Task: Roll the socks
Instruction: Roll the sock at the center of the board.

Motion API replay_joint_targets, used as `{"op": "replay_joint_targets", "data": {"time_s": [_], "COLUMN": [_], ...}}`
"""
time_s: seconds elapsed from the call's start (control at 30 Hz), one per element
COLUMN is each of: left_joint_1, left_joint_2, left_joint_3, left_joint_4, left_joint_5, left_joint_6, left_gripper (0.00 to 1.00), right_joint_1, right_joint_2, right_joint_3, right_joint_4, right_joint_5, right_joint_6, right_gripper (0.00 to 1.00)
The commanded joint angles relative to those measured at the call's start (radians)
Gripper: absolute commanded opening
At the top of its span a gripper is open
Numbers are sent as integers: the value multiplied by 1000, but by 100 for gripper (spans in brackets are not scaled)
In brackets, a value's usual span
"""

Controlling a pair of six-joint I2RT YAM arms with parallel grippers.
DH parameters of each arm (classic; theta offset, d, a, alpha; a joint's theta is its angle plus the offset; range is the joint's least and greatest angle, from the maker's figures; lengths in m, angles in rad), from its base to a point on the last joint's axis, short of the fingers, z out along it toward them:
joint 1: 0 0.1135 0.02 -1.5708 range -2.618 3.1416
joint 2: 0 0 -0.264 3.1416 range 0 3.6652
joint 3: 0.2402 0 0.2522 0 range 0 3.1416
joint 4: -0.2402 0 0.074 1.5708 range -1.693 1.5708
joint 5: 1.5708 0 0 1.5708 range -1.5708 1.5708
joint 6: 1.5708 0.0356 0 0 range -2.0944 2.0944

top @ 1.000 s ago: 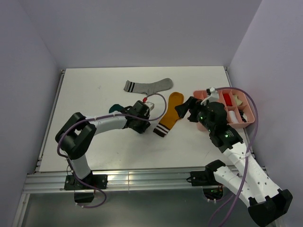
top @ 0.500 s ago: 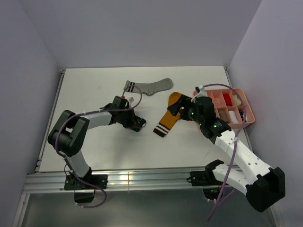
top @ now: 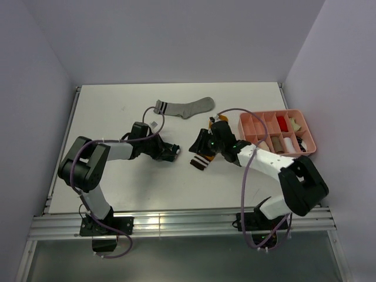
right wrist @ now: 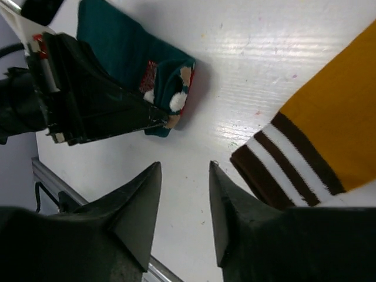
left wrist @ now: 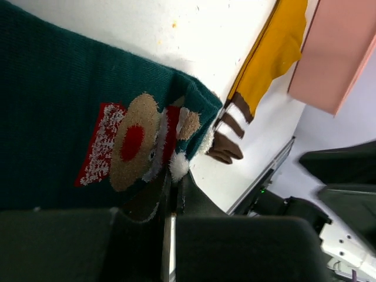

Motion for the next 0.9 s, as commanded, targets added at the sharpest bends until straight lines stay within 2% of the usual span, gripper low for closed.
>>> {"op": "replay_joint_targets", "data": {"time_s": [0.0,0.23,0.6,0.87], "left_joint_1": [20,38,63,63], "left_joint_2": [22,66,108,120], "left_joint_3": [-13,-10,2,16], "left_joint_4": [96,94,83,52], "left_joint_5": [44,53,68,71], "left_joint_6": [-51,-42,-20,-2], "left_gripper": [1,1,1,1], "right_joint_1": [19,37,37,39], "right_joint_2": [89,277,445,487], "right_joint_3": [60,137,212,254], "right_joint_4": [116,190,230,236], "right_joint_5": [-61,-108,-142,-166], "right_joint_6": [47,66,76,70], "right_gripper": [44,30,28,20]}}
